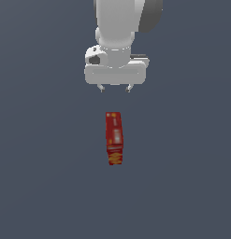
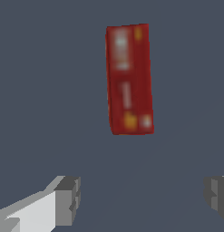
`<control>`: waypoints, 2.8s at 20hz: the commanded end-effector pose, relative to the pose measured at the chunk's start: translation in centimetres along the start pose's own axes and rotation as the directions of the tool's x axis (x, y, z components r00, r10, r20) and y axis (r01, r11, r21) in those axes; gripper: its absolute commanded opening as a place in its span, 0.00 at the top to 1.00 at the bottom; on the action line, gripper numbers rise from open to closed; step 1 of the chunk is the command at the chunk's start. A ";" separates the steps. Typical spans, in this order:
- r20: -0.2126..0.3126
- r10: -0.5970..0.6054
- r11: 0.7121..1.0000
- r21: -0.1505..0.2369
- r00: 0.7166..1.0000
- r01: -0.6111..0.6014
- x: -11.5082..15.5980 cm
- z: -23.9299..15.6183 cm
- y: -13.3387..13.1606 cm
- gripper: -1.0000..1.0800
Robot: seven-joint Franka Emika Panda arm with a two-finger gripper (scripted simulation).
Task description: Pick up the object and move it to a goal position.
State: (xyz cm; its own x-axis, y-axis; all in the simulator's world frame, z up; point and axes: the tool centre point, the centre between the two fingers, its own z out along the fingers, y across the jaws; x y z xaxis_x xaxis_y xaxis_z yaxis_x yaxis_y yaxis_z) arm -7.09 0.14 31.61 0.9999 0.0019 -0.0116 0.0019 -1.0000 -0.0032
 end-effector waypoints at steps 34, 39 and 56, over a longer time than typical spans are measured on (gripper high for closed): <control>-0.012 -0.048 0.999 -0.011 0.999 0.048 7.9 5.1 0.6 0.04; -0.012 -0.060 0.998 -0.006 0.998 0.060 9.3 6.6 0.5 0.04; -0.011 -0.065 0.998 -0.004 0.998 0.065 9.8 10.6 0.5 0.04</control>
State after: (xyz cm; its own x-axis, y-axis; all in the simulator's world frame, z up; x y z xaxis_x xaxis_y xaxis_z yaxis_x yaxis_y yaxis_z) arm 2.59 -0.31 21.75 0.9978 0.0667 0.0001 0.0667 -0.9978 0.0002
